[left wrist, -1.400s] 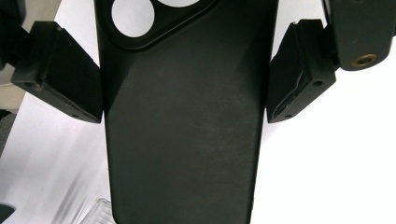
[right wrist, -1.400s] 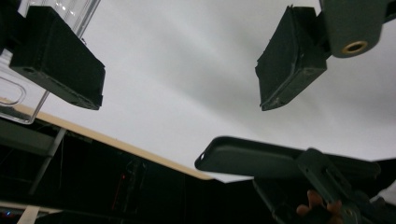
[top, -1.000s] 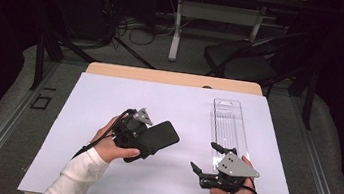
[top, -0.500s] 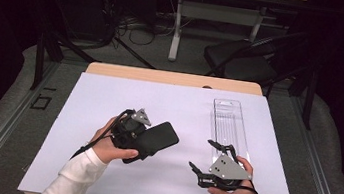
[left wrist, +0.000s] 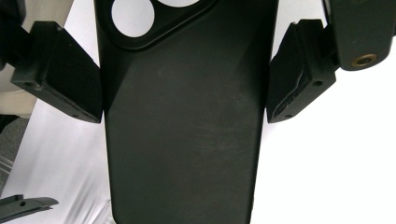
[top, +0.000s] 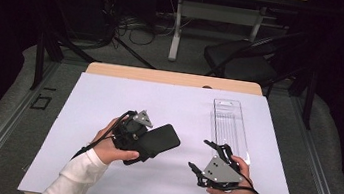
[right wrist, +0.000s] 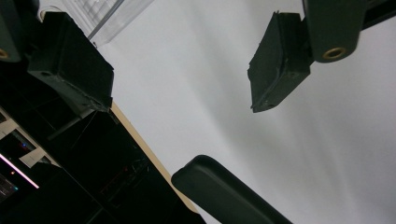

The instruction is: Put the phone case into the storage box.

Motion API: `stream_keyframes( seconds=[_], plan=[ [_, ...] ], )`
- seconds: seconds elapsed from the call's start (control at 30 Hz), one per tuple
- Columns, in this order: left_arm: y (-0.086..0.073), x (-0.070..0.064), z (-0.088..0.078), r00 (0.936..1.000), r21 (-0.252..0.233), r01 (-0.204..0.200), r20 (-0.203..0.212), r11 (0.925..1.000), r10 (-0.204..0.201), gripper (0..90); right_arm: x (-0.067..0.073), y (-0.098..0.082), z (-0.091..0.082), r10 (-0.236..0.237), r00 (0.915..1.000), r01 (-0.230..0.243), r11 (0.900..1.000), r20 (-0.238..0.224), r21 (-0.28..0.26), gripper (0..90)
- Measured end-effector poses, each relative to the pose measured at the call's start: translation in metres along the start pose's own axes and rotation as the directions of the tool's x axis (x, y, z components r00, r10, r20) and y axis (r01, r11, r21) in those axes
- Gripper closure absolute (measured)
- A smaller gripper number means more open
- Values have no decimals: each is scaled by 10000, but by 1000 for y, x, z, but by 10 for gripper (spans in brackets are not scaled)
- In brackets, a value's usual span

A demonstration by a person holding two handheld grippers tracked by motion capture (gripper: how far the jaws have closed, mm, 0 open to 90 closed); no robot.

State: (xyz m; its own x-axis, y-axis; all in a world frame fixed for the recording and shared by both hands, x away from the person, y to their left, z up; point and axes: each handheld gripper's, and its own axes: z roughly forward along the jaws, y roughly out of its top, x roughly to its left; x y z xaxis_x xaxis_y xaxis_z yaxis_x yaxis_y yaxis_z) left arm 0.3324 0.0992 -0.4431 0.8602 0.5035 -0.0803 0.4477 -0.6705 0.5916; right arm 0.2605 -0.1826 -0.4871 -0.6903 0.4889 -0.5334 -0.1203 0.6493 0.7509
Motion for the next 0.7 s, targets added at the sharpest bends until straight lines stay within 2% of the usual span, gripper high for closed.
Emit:
stream_keyframes(
  seconds=[0.1, 0.23, 0.37, 0.47, 0.53, 0.57, 0.7],
  plan=[
    [0, -1, 1, 10000, 34, -14, 39, 10000, 14, 143, 1, 3, 2, -730, 9973, 728, 9972, 117, 169, 226],
    [0, -1, 1, 10000, 110, -32, 67, 9999, 31, 143, 3, 6, 4, -1512, 9884, 1506, 9880, 153, 349, 234],
    [0, -1, 2, 10000, 120, -7, 51, 9999, 7, 143, 6, 9, 8, -2529, 9670, 2513, 9667, 296, 482, 249],
    [0, 0, 2, 10000, 125, 6, 35, 9999, -6, 143, 7, 11, 11, -3244, 9456, 3221, 9443, 261, 681, 256],
    [-1, 0, 2, 10000, 132, 9, 37, 9999, -9, 143, 9, 13, 13, -3536, 9350, 3504, 9327, 254, 858, 265],
    [-1, 0, 2, 10000, 144, 36, 34, 9999, -37, 143, 9, 14, 14, -3652, 9306, 3620, 9281, 245, 870, 271],
    [-1, 2, 3, 10000, 228, 22, -39, 9997, -21, 143, 11, 15, 19, -3862, 9224, 3841, 9195, 102, 830, 301]
  ],
)
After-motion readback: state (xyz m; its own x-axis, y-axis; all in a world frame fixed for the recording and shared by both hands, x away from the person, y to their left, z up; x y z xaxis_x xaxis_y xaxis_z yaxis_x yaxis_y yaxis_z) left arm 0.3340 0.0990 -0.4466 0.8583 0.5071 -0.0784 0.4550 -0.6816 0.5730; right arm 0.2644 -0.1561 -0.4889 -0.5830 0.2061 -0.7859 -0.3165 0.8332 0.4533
